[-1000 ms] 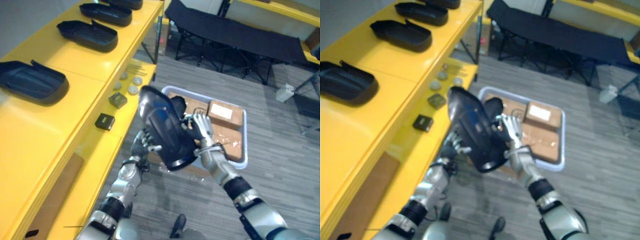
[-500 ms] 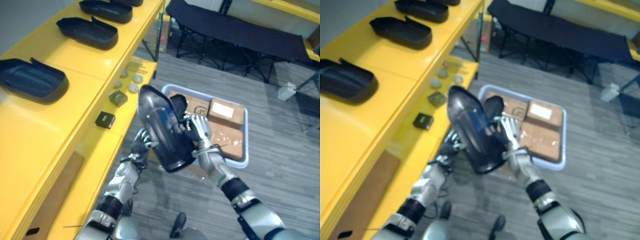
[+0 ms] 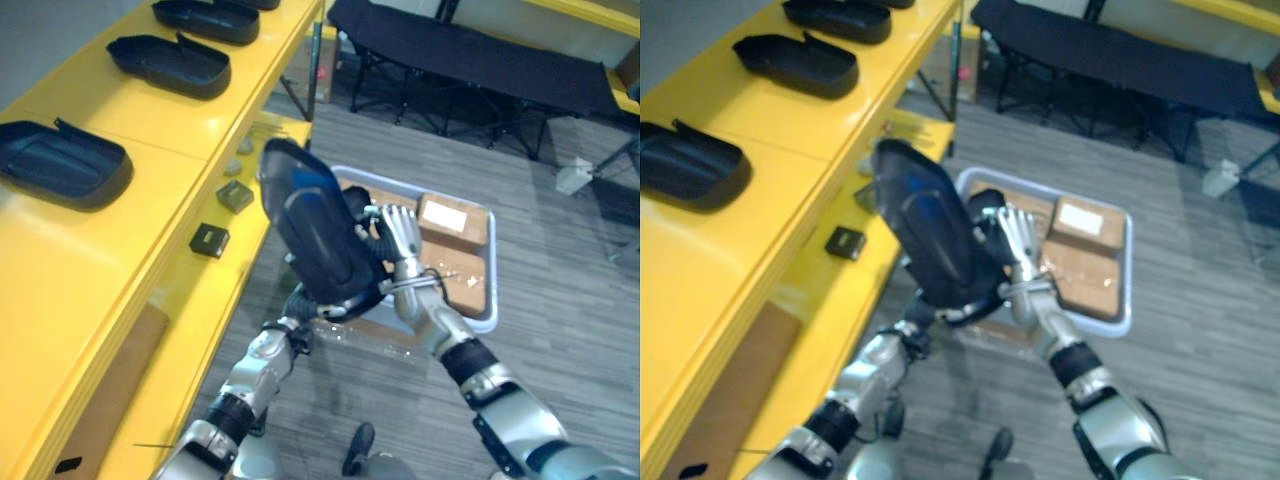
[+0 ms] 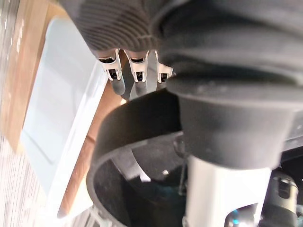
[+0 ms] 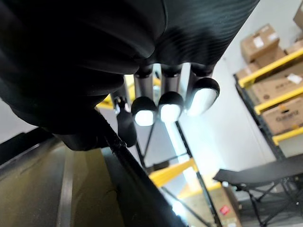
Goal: Walk over and take plastic housings, then place them on the shelf
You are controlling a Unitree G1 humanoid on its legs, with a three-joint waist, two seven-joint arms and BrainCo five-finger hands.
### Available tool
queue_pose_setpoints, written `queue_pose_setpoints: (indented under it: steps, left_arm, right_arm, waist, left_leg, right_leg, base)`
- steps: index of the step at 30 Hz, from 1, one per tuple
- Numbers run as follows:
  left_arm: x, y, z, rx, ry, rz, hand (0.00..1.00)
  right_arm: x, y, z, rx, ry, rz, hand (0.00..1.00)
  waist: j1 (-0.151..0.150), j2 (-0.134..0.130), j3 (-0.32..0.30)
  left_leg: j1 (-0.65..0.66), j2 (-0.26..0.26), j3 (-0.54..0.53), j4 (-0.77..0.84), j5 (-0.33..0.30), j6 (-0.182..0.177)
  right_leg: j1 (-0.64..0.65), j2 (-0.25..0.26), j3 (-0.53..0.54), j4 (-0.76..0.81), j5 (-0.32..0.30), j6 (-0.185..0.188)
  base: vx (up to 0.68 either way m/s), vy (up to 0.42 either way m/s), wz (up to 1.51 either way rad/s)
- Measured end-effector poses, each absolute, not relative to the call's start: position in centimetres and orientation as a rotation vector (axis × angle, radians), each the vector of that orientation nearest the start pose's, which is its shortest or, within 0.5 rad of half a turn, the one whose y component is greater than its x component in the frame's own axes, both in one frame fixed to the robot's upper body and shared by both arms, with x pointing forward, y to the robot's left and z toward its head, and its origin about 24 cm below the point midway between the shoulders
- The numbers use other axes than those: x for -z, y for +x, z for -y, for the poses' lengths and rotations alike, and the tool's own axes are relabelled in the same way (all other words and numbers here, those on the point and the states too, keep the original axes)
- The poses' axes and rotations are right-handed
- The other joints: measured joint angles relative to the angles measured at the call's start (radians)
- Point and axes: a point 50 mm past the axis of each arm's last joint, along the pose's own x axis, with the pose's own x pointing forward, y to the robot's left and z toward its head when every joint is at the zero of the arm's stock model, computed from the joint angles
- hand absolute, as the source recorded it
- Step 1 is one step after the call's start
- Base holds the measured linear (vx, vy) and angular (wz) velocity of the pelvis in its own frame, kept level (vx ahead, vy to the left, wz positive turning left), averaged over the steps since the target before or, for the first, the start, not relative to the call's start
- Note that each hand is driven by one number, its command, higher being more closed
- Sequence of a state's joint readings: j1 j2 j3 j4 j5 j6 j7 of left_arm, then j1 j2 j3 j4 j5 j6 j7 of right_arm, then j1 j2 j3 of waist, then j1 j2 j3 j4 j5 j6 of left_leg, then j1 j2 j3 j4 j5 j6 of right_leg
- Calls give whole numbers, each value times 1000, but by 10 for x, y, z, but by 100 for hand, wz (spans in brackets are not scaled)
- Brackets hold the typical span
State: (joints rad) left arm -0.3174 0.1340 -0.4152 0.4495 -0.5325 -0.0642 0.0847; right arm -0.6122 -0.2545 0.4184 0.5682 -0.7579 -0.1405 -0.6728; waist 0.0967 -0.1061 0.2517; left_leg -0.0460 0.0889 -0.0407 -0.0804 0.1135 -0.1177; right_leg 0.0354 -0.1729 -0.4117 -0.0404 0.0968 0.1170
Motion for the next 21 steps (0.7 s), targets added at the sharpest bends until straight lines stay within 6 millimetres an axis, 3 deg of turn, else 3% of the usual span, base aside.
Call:
queue_pose_setpoints:
  steps: [4, 12, 13, 21]
  left_arm:
    - [-26, 299, -93, 69, -261, -94, 0]
    - [-40, 302, -113, -32, -361, 7, 0]
    - [-41, 303, -116, -33, -396, 16, 100]
    - [-35, 299, -119, 64, -640, 6, 100]
  right_arm:
    - [-118, 340, 95, 146, -1018, 702, 100]
    - [-107, 334, 92, 133, -1004, 673, 100]
    - [-105, 334, 92, 130, -1004, 668, 100]
    - [-98, 330, 93, 136, -995, 649, 100]
  waist:
    - [1, 14, 9]
    - [5, 16, 10]
    - [6, 16, 10]
    - [5, 17, 11]
  left_leg:
    - [0, 0, -3, 0, 0, 0]
    - [-1, 0, -5, 0, 0, 0]
    - [0, 0, -5, 0, 0, 0]
    - [0, 0, -5, 0, 0, 0]
  right_leg:
    - [1, 1, -1, 0, 0, 0]
    - [2, 1, -4, 0, 0, -1]
    - [2, 1, -4, 0, 0, -1]
    - [2, 0, -4, 0, -1, -1]
  base:
    - [0, 0, 0]
    - [0, 0, 0]
    - [0, 0, 0]
    - [0, 0, 0]
